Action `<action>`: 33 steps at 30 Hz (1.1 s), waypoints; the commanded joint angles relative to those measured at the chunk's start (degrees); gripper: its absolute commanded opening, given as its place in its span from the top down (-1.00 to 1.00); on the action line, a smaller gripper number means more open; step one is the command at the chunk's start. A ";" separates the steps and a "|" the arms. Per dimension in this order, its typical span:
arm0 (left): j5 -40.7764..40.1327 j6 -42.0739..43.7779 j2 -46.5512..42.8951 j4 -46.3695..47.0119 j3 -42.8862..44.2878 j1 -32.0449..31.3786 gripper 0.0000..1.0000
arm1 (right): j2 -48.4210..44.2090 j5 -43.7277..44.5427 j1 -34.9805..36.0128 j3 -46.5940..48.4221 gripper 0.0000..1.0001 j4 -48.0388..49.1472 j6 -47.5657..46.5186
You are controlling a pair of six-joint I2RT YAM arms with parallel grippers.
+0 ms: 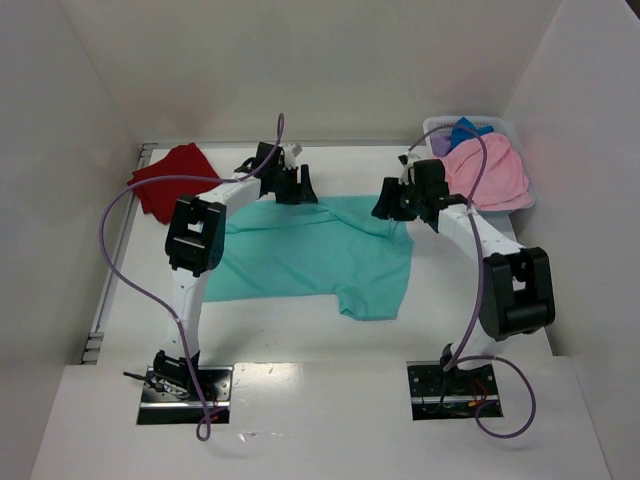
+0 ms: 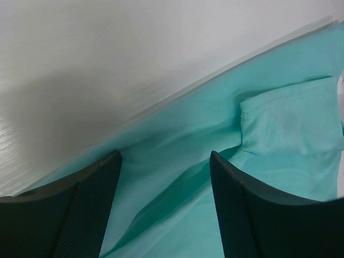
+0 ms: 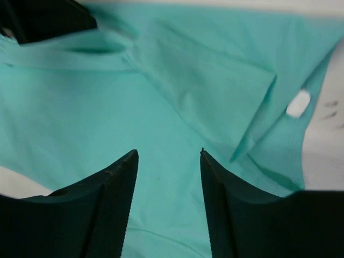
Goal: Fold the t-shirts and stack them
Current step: Fold the flattened tshirt in 1/3 of the way
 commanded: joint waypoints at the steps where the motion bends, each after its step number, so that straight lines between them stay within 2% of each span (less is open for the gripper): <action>1: -1.84 1.08 2.83 -1.37 0.54 -0.32 -0.50 | 3.38 -2.82 1.18 8.29 -0.18 3.80 1.73; 7: -1.84 1.08 3.35 -1.90 1.07 -0.32 -0.50 | 15.42 -2.13 2.24 17.44 -0.20 4.78 2.34; 10: -1.84 1.69 3.36 -2.43 1.69 -0.32 -0.50 | 21.04 0.15 3.55 22.36 -0.02 1.97 2.86; 11: -1.84 1.69 3.36 -2.43 1.69 -0.32 -0.50 | 22.36 0.16 3.56 24.29 0.14 1.27 2.87; 15: -1.84 2.21 3.36 -2.95 1.69 -0.32 -0.50 | 28.69 3.31 7.68 28.43 0.35 -0.23 2.87; 17: -1.84 2.22 3.36 -2.96 1.16 -0.32 -0.50 | 29.93 4.11 8.74 29.05 0.46 -0.76 3.39; 21: -1.84 2.74 2.83 -2.96 0.46 -0.32 -0.50 | 30.46 5.34 9.80 29.05 0.51 0.37 4.63; 22: -1.84 2.75 2.83 -2.96 0.46 -0.32 -0.50 | 30.46 6.48 9.80 29.05 0.58 0.38 5.15; 29: -1.32 3.27 2.83 -3.48 0.98 0.21 -0.50 | 32.92 9.03 12.09 31.34 0.68 -1.37 5.68; 33: -1.31 3.80 2.83 -3.48 0.98 0.73 -0.50 | 32.92 9.04 12.61 29.06 0.77 -2.52 5.15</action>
